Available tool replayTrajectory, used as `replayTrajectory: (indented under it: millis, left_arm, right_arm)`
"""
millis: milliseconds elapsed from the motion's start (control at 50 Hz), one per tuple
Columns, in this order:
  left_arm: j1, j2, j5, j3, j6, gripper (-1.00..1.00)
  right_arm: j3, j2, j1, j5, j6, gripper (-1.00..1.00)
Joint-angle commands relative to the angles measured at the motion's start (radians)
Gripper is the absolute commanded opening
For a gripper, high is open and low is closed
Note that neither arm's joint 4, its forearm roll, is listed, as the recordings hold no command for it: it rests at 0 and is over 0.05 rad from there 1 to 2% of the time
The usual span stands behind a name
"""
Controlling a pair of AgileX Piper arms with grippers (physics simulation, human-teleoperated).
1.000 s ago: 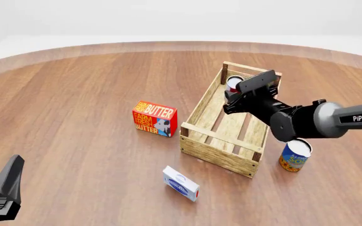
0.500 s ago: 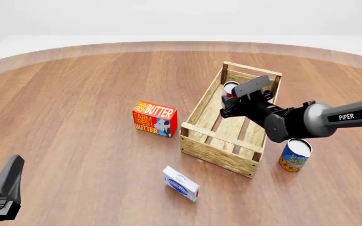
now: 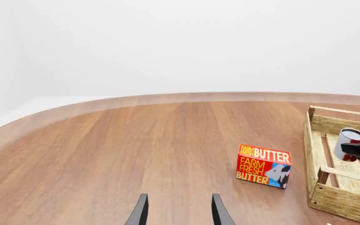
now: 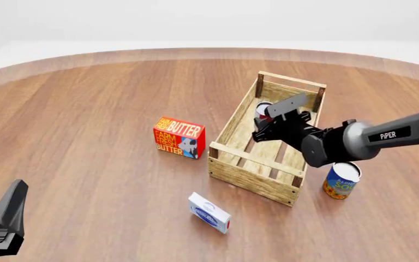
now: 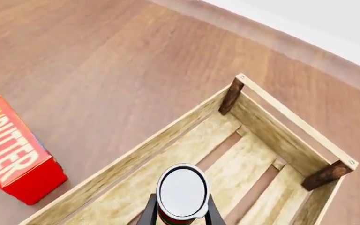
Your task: Pick up the tomato sauce, and put it in the wooden tray.
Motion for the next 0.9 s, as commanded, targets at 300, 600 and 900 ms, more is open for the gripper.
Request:
replayTrajectory:
  millis: [300,600,900]
  left_arm:
    - [0.000,0.000,0.000,0.000,0.000,1.00]
    - [0.000,0.000,0.000,0.000,0.000,1.00]
    - [0.000,0.000,0.000,0.000,0.000,1.00]
  right_arm:
    - [-0.012,0.029,-0.006,0.005,0.017,-1.00]
    - [-0.015,0.025,-0.004,0.009,0.024,1.00]
    - [0.000,-0.001,-0.006,0.006,0.023,1.00]
